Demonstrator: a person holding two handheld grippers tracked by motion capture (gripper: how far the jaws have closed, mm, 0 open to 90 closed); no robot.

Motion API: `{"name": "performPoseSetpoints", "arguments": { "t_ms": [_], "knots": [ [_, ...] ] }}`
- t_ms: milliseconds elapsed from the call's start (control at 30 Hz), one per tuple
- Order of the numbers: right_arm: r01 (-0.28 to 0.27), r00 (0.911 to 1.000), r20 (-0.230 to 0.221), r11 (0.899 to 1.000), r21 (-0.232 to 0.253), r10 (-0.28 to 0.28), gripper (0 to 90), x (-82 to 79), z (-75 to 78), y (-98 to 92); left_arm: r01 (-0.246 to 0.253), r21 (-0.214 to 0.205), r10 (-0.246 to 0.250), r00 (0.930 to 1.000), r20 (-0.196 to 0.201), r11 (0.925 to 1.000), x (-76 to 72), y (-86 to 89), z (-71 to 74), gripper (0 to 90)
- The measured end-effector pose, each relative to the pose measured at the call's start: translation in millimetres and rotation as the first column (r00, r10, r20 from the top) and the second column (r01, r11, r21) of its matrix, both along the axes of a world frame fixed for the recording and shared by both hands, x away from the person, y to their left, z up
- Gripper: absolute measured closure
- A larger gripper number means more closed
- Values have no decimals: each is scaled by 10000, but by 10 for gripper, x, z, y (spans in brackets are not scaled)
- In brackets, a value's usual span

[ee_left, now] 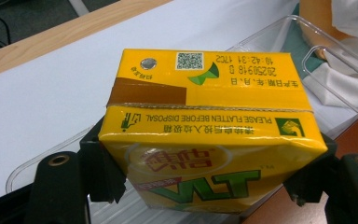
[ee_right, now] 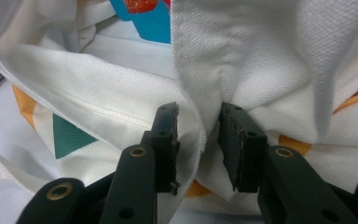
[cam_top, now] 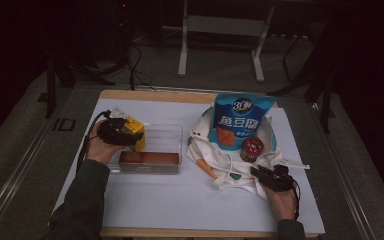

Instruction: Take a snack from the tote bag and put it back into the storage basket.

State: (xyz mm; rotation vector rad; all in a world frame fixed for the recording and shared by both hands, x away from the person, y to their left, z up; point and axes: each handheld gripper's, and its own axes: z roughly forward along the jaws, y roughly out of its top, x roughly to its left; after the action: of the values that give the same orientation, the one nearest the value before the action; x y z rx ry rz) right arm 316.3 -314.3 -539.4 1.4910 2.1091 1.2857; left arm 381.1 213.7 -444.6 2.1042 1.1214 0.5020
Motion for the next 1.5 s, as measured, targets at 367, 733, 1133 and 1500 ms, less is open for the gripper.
{"name": "performPoseSetpoints", "arguments": {
  "t_ms": [367,733,1133,1500],
  "knots": [
    [10,10000,14,10000,-22,-10,670,-2,1,2,-260,10,260,9997,-13,9997,-37,100,-38,284],
    [22,10000,24,10000,-53,-22,670,-4,1,4,-633,42,634,9979,-153,9980,-80,248,-120,284],
    [29,10000,26,10000,-54,-29,669,-5,1,5,-891,491,903,9956,-230,9948,-121,286,-203,283],
    [29,10000,31,10000,-63,-29,669,-7,2,6,-1106,506,1122,9932,-313,9926,-165,336,-268,281]
  ]
}}
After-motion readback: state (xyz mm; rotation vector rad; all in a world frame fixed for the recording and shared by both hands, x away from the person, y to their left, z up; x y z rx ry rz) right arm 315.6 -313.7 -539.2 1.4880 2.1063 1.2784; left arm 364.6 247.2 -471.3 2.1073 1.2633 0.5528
